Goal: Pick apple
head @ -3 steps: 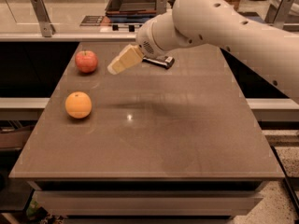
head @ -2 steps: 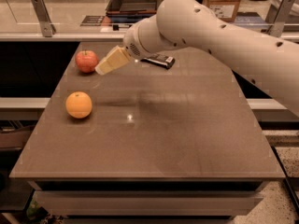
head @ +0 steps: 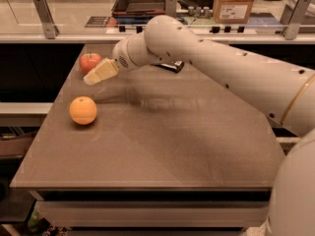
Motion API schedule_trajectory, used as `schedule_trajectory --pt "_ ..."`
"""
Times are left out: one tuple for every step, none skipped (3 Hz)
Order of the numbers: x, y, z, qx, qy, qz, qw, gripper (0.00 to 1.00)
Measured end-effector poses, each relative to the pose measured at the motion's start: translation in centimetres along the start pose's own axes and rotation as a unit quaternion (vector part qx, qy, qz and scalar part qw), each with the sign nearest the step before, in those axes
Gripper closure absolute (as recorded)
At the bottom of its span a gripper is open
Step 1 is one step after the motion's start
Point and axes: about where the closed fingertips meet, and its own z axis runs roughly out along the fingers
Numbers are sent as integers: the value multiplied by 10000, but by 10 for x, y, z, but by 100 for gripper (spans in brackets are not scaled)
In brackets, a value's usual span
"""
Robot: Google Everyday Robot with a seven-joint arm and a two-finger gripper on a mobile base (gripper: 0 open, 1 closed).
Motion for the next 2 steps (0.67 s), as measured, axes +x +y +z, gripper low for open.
schedule_trajectory --pt "7 3 32 -153 -141 199 9996 0" --pt "4 -4 44 -73 -323 290 9990 0"
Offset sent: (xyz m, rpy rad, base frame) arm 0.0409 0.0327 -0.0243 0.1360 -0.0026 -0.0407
